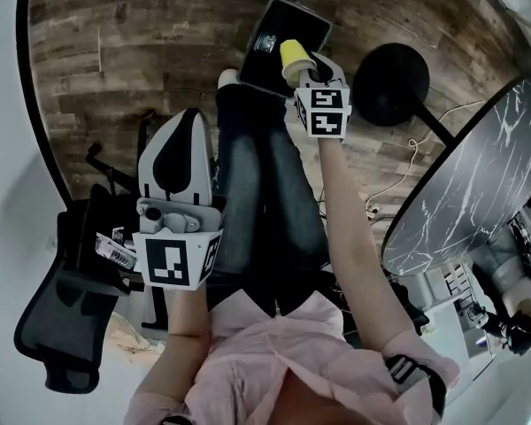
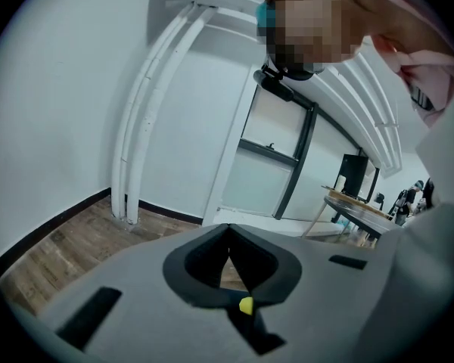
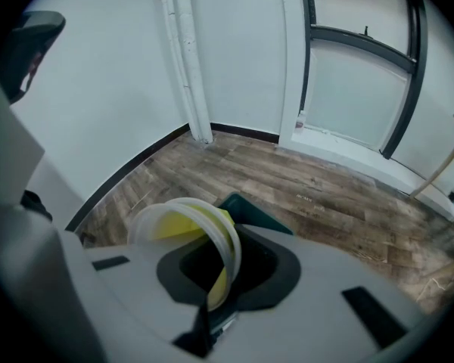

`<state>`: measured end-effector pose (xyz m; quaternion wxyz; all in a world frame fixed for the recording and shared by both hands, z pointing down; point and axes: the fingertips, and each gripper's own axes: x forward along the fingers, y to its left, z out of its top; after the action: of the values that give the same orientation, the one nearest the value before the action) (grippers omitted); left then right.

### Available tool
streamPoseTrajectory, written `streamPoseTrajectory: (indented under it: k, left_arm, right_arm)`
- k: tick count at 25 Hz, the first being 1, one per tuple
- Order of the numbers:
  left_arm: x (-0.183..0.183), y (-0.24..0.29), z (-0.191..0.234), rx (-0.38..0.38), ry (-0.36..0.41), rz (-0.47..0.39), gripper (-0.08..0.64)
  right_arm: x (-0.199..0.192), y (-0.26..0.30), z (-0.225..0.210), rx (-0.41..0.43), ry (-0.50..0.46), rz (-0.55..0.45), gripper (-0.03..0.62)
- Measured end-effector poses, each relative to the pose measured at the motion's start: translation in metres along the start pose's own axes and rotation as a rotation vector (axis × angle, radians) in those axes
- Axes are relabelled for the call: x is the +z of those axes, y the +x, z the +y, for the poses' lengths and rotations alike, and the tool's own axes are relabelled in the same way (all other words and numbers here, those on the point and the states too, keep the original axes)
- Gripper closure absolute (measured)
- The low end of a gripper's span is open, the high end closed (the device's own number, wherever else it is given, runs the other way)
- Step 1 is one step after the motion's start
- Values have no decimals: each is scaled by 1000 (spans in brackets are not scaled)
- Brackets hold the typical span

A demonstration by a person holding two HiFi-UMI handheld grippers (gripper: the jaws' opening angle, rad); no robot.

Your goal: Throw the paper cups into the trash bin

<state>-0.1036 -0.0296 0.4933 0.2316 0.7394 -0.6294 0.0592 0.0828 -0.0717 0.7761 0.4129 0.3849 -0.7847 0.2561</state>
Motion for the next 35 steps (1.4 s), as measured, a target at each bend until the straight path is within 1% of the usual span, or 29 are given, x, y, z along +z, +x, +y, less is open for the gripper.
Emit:
streamPoseTrajectory:
  k: [5, 8, 15, 19, 29, 31, 35]
  left_arm:
    - [-11, 22, 6, -35, 22, -13, 545]
    - [-17, 36, 10, -46, 41, -22, 545]
    - [-33, 55, 15, -57, 49, -30, 545]
    - [-38, 59, 23, -40, 57, -32, 545]
    - [-52, 61, 39, 9, 59, -35, 545]
    - [-52, 62, 42, 17, 59, -40, 545]
    - [-54, 63, 46, 26, 59, -50, 545]
  right_arm:
    - [-23, 29, -5, -16, 13, 34, 552]
    - [-39, 48, -3, -7, 21, 69, 552]
    - [-50, 85, -3, 13, 4, 105, 552]
    - [-56, 102, -6, 22, -26, 124, 552]
    - [-69, 133, -8, 43, -140, 193, 552]
    - [-70, 137, -7, 29, -154, 213, 552]
    - [-70, 140, -8, -3, -150, 234, 552]
